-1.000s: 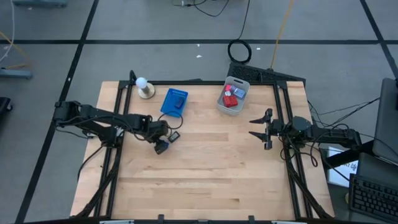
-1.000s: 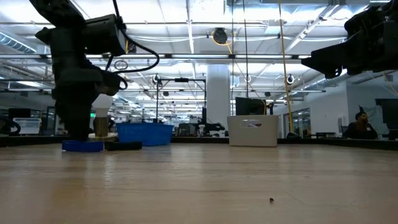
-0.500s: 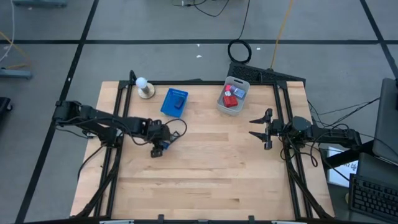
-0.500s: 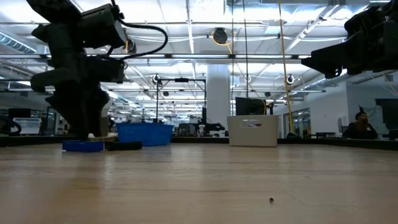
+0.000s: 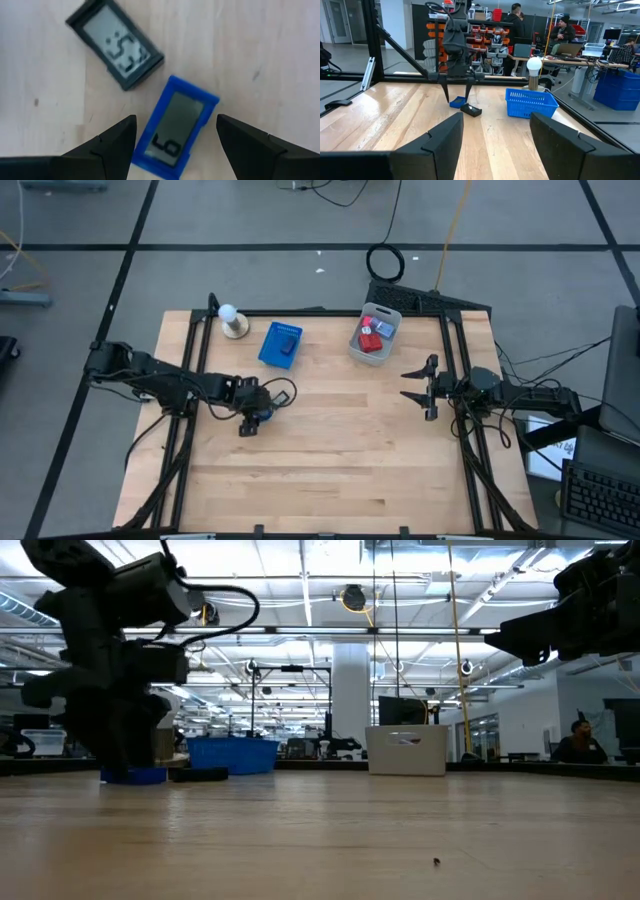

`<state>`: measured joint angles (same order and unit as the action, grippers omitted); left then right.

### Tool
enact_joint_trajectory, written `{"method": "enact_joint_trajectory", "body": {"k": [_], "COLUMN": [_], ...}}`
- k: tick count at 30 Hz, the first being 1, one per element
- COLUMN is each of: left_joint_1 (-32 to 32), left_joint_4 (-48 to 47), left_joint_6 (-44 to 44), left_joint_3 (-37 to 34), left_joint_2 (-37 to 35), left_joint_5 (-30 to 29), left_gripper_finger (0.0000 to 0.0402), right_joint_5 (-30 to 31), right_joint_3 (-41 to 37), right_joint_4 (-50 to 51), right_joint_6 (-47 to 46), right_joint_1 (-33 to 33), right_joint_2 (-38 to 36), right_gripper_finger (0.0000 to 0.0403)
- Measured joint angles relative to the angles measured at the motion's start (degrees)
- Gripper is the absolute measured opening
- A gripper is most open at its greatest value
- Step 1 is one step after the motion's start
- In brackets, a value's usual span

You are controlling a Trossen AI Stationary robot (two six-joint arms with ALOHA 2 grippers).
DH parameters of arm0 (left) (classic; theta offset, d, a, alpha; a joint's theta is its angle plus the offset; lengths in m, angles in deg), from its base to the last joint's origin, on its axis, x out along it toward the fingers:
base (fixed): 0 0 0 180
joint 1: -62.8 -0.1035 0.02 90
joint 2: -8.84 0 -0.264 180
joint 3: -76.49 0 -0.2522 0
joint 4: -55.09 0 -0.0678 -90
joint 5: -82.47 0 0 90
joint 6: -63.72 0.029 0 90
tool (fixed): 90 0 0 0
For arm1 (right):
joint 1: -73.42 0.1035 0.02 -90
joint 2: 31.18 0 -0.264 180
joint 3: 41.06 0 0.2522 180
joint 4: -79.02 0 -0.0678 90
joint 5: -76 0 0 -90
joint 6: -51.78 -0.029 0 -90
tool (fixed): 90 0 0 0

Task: Pick & Place Office items
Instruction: Put the blue digital clock into the blue bin

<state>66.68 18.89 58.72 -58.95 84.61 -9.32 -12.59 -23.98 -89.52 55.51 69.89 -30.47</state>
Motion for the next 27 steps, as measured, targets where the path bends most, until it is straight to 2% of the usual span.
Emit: {"method": "enact_joint_trajectory", "body": {"k": [16, 20, 27], "left_joint_1": [0.0, 0.0, 0.0], "left_joint_4": [2.3, 2.5, 2.5], "left_joint_6": [0.5, 1.6, -0.1], "left_joint_3": [-2.9, -2.9, -2.9], "left_joint_2": [-0.1, -0.1, -0.1], "left_joint_5": [-1.2, -0.8, -0.4], "left_gripper_finger": [0.0272, 0.0236, 0.0142], "right_joint_5": [0.0, 0.0, 0.0], "right_joint_3": [0.0, 0.0, 0.0], "right_joint_4": [0.0, 0.0, 0.0], "right_joint_6": [0.0, 0.0, 0.0], "right_joint_1": [0.0, 0.0, 0.0], "right_joint_2": [0.0, 0.0, 0.0], "right_gripper_finger": [0.0222, 0.0222, 0.0222]}}
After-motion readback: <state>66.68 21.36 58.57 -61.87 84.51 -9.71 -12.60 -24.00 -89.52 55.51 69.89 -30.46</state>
